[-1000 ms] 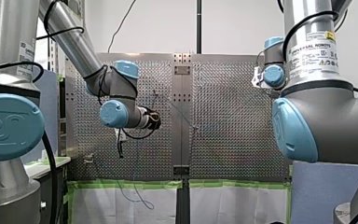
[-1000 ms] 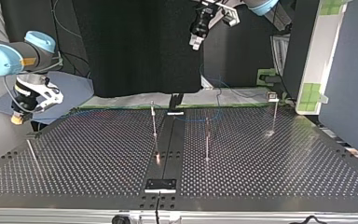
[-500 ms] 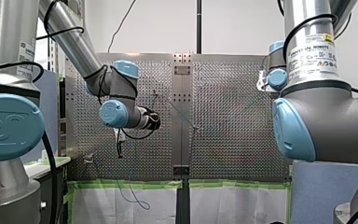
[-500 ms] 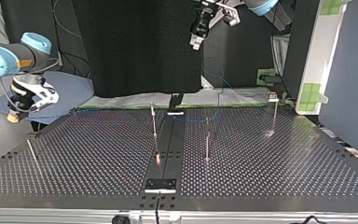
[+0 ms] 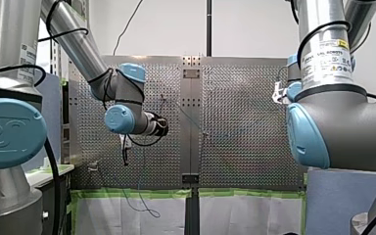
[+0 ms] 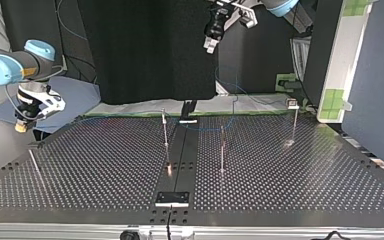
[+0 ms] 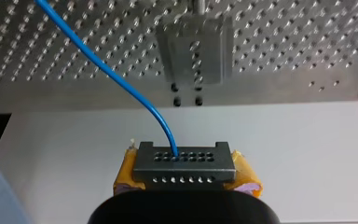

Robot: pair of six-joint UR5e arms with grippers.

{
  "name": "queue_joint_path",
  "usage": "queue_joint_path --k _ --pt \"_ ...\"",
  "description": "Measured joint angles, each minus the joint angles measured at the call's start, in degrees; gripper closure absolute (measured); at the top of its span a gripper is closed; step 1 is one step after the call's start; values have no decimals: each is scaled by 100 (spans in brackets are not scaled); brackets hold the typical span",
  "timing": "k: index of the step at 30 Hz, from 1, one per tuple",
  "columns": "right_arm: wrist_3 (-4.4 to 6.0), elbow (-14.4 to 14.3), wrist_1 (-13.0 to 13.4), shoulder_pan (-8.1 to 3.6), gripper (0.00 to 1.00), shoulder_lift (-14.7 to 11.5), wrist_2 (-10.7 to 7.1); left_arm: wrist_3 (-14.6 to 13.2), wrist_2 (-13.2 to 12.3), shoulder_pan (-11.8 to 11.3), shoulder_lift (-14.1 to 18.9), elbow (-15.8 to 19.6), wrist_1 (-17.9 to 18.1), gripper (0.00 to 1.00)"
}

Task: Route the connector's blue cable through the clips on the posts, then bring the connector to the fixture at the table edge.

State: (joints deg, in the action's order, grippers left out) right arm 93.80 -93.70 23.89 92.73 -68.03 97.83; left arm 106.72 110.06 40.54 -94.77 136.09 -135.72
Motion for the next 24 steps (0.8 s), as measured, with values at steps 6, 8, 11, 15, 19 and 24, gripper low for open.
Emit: queue_joint_path --k 6,8,11,15,19,24 --pt "-114 78 98 -44 100 15 -342 -106 -2 -11 0 -2 0 0" --pt "-163 121 85 -58 100 16 -423 -159 -1 -15 0 -3 0 0" --pt "-254 220 29 -84 100 18 -557 -237 8 -16 0 -3 -10 0" --pt "-344 305 3 -114 100 19 -733 -377 17 -23 1 -11 -12 0" --pt "-416 338 -29 -176 100 20 -918 -523 19 -25 1 -48 -7 0" --pt "-466 352 -62 -277 100 40 -1159 -597 19 -26 1 -92 -21 0"
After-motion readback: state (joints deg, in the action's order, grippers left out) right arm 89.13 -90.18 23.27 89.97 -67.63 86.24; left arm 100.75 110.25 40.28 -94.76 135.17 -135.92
